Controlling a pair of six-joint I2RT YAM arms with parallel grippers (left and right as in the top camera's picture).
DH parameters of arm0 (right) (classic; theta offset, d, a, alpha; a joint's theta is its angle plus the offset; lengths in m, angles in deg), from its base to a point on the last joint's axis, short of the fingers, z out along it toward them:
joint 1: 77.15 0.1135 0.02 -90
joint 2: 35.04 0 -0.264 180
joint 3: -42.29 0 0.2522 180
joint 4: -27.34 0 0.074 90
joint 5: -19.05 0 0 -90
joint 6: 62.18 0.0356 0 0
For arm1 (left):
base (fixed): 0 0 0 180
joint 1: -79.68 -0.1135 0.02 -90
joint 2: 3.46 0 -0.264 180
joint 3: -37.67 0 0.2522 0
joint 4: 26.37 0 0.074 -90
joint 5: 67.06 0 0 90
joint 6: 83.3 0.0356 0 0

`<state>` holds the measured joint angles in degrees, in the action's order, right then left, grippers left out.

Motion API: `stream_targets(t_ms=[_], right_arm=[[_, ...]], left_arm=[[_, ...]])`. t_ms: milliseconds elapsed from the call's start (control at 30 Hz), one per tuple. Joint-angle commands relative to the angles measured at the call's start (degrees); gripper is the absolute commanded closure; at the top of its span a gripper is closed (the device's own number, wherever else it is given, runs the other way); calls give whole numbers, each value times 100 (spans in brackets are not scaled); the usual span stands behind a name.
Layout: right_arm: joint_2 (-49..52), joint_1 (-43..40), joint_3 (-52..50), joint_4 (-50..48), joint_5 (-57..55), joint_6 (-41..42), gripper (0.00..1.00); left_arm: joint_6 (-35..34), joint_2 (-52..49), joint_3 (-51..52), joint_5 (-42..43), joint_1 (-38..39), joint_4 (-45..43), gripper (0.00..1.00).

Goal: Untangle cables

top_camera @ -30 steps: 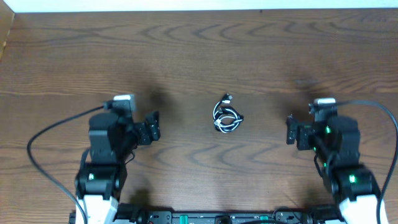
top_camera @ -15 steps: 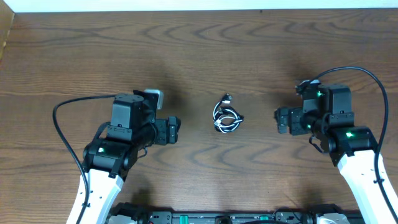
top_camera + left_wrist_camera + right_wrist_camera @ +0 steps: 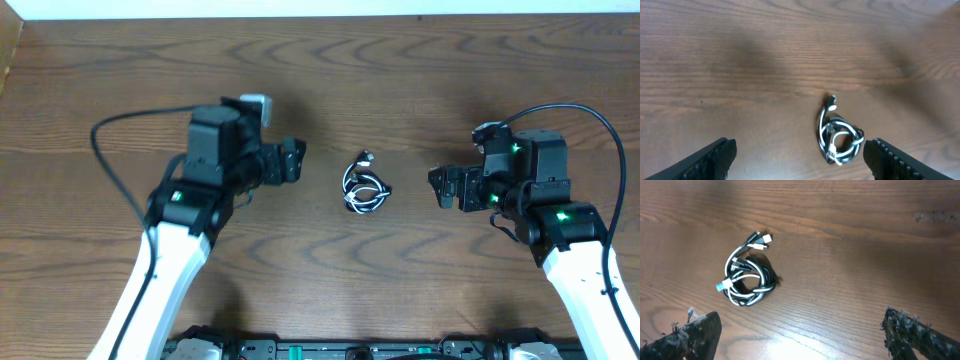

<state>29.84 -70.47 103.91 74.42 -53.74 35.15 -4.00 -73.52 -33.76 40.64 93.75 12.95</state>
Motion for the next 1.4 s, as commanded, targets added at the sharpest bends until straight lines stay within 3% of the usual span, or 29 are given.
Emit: stream_targets(t_ms=[0,367,800,900,1133,1267,1367], right_arm=[[2,17,105,-11,96,343,1],[7,17,105,17,96,339,1],[7,17,105,129,96,337,1],[7,17,105,146,96,337,1],[11,17,105,203,94,337,1],[50,17,105,208,94,337,1],[85,17,105,210,96,337,1]], left_arm=[[-76,-603,-262,-490,216,-83,14],[-55,-2492,-260,-660,986,-691,18],[-57,-3370,-256,-664,1652,-1145,33],[-61,-3471,-256,-660,1687,-1239,44],[-63,-3703,-256,-660,1851,-1263,56],[-63,-3705,-256,-660,1961,-1283,56],[-61,-3705,-256,-660,2041,-1241,66]])
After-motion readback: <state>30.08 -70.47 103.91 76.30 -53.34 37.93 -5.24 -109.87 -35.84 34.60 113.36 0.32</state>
